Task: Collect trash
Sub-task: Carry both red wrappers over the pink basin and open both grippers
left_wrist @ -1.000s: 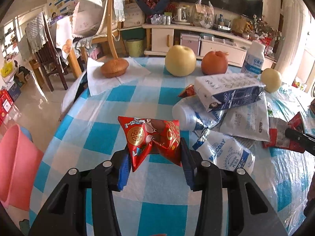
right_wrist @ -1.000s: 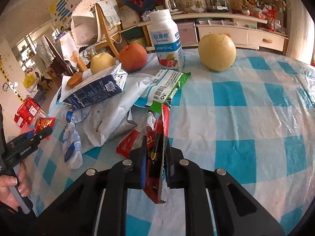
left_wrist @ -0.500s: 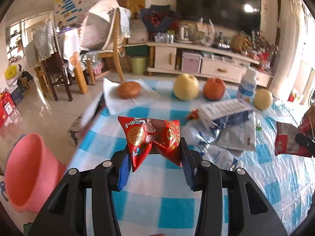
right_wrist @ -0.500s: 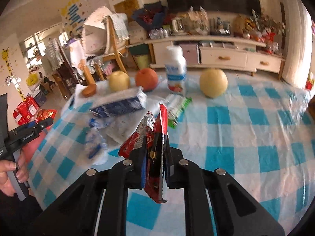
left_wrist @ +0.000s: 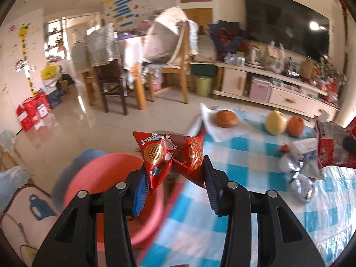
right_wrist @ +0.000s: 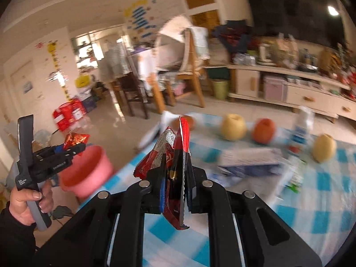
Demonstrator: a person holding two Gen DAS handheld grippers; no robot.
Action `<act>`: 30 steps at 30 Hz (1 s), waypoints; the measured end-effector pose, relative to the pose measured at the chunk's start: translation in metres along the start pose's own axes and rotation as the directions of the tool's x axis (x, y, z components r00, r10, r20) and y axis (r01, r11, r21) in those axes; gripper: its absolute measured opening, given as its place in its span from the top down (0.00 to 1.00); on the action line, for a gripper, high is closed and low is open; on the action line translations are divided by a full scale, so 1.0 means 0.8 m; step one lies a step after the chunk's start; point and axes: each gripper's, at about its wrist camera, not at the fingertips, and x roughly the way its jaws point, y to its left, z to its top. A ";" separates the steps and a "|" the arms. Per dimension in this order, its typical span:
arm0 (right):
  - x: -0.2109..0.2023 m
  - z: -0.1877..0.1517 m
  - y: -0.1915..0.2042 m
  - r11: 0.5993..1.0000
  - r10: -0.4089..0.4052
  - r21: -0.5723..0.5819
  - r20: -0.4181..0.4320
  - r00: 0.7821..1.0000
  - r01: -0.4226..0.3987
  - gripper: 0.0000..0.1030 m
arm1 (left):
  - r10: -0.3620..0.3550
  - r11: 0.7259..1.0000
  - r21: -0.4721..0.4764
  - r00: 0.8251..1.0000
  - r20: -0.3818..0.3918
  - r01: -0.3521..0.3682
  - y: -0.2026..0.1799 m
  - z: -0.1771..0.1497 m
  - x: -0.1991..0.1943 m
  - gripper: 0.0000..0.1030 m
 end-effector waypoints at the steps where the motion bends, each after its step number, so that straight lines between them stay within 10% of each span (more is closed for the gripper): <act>1: 0.007 0.004 0.015 1.000 0.018 -0.010 -0.004 1.000 -0.018 0.86 | 0.013 1.000 -0.009 1.000 0.003 -0.013 0.014 0.000 -0.003 0.55; 30: 0.231 0.026 0.262 0.956 0.182 -0.196 -0.191 0.965 -0.219 0.86 | 0.109 0.980 -0.160 0.993 -0.052 -0.116 0.208 -0.022 0.064 0.55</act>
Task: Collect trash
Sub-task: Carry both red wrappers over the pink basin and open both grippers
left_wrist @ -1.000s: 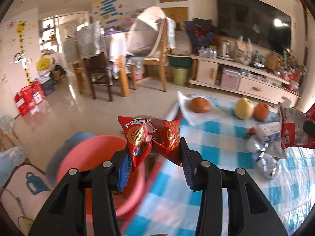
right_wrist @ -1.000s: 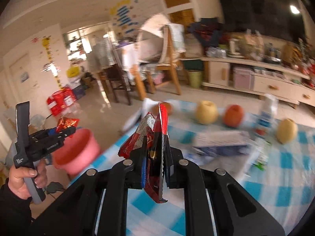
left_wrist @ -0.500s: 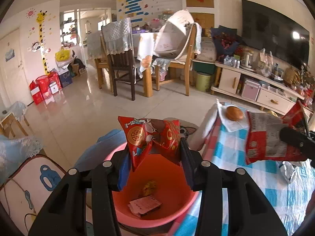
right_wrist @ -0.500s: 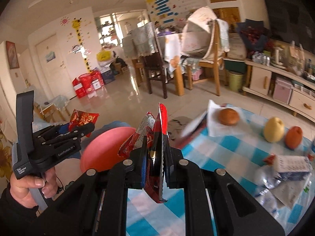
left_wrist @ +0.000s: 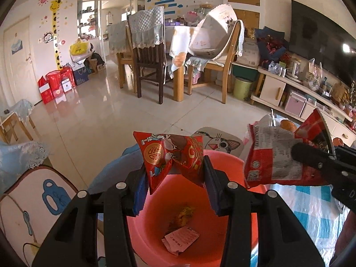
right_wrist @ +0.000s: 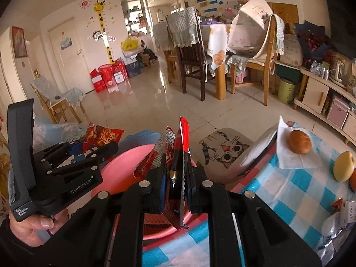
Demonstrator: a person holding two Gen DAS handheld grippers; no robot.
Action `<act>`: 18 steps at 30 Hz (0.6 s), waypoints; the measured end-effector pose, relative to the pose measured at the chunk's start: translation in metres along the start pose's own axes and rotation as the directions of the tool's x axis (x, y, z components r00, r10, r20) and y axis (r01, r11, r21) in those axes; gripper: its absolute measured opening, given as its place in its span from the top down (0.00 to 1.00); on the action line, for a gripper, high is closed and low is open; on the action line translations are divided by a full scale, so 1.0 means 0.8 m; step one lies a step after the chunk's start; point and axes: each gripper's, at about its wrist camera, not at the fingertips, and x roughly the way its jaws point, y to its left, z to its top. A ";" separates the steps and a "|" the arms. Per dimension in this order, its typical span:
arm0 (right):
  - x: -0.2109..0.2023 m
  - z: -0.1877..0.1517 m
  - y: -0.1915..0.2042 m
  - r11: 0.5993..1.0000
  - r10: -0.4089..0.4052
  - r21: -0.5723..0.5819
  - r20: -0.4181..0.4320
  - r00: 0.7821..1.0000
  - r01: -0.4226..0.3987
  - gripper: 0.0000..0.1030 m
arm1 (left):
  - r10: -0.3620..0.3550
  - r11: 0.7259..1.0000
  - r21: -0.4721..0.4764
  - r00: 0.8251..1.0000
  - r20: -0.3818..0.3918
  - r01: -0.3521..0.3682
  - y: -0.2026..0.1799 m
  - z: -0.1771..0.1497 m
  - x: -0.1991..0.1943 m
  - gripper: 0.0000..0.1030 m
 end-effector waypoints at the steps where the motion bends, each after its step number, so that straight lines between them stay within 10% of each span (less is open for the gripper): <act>1: 0.004 -0.002 0.002 1.000 0.002 0.001 -0.005 1.000 -0.002 0.86 | 0.000 1.000 0.000 1.000 -0.003 0.000 0.001 -0.003 0.003 0.55; 18: 0.039 -0.011 0.016 0.999 -0.007 -0.038 -0.050 0.999 0.005 0.85 | -0.008 1.000 0.002 0.999 -0.042 0.008 -0.003 -0.009 0.032 0.54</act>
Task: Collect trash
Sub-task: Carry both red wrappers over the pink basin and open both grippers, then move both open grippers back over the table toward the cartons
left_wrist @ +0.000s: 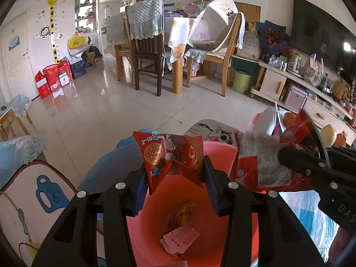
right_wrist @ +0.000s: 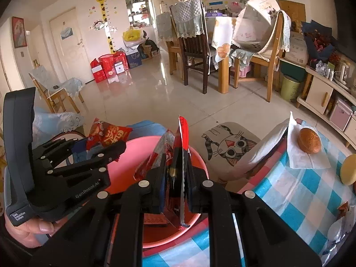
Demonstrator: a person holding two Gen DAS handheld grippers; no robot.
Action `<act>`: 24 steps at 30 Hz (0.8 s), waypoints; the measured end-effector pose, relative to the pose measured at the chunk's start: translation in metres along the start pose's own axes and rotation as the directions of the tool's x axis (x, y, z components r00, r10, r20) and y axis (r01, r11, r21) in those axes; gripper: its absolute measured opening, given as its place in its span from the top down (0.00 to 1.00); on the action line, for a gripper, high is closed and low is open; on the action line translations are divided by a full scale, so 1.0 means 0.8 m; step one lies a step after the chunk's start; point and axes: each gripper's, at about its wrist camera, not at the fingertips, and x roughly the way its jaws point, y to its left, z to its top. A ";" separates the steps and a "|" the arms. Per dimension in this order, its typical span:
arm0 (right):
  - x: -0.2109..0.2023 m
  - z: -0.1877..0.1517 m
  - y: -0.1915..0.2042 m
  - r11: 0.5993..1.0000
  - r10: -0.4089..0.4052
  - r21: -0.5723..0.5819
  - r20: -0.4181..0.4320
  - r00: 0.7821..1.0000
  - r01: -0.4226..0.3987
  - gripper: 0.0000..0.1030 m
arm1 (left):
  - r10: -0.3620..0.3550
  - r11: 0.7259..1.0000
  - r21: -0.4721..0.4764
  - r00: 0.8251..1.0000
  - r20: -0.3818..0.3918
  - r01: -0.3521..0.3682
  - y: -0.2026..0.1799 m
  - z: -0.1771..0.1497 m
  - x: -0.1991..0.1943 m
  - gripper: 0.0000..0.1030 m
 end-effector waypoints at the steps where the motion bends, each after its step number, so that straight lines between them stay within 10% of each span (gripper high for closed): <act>1: 0.002 -0.001 0.000 1.000 0.000 -0.003 -0.003 1.000 0.000 0.85 | 0.001 1.000 0.003 1.000 -0.002 -0.001 0.000 -0.001 0.001 0.54; 15: 0.009 0.001 0.005 1.000 -0.006 -0.011 -0.001 1.000 0.006 0.75 | -0.005 1.000 0.011 1.000 -0.028 0.005 -0.005 -0.004 0.012 0.50; 20: -0.002 0.000 -0.003 1.000 -0.020 0.013 0.023 1.000 0.020 0.51 | -0.001 0.999 0.050 1.000 0.001 0.001 -0.015 -0.004 0.006 0.15; 24: -0.014 -0.004 -0.017 0.998 -0.034 0.049 0.040 0.999 0.032 0.38 | 0.024 0.999 0.047 0.999 0.029 -0.025 -0.017 -0.002 -0.002 0.09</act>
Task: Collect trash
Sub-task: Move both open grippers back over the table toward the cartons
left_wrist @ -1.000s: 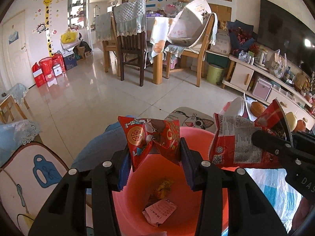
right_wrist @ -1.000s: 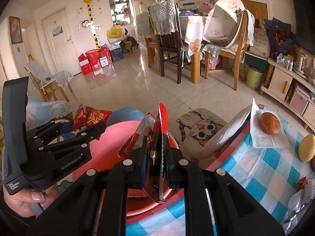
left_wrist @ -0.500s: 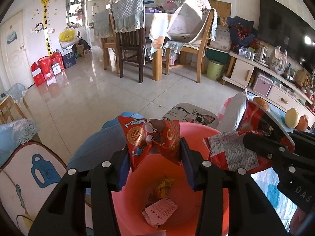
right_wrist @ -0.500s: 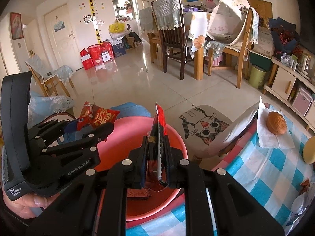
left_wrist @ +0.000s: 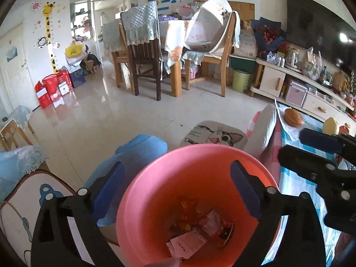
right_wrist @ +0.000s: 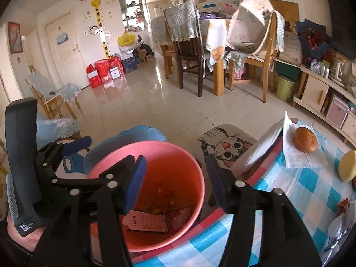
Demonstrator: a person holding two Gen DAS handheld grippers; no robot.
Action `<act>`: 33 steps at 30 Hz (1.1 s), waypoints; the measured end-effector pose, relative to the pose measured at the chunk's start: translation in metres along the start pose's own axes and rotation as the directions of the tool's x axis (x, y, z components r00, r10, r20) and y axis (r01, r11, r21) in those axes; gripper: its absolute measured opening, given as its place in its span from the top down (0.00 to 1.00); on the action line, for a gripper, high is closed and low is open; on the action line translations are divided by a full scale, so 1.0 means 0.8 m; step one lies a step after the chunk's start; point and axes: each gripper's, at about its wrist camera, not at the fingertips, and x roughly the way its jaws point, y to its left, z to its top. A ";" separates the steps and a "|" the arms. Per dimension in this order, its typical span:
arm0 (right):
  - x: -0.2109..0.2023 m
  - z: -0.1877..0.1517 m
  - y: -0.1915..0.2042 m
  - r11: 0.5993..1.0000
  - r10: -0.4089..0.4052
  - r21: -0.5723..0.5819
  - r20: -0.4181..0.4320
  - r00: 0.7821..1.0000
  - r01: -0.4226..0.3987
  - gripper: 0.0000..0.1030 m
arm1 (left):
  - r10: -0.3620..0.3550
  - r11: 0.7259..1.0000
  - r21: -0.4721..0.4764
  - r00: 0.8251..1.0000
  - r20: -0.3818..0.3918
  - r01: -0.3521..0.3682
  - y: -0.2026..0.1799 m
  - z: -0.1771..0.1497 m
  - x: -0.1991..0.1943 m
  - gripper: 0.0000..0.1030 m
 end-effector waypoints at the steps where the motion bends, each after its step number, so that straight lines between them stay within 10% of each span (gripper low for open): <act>1: -0.004 -0.001 -0.004 1.000 -0.006 0.009 0.007 1.000 0.006 0.33 | 0.004 1.000 -0.002 1.000 0.002 -0.004 0.000 0.002 -0.001 0.09; 16: -0.180 -0.052 -0.123 0.970 -0.197 0.176 0.158 0.968 0.168 0.09 | -0.043 0.997 0.068 0.991 0.130 0.035 -0.069 0.023 -0.090 0.07; 25: -0.336 -0.172 -0.258 0.850 -0.484 0.298 0.119 0.867 0.434 0.04 | -0.288 0.949 0.172 0.950 0.124 0.265 -0.231 0.008 -0.134 0.07; 33: -0.399 -0.267 -0.337 0.769 -0.586 0.359 0.062 0.808 0.530 0.04 | -0.444 0.870 0.251 0.896 0.026 0.424 -0.375 -0.050 -0.125 0.07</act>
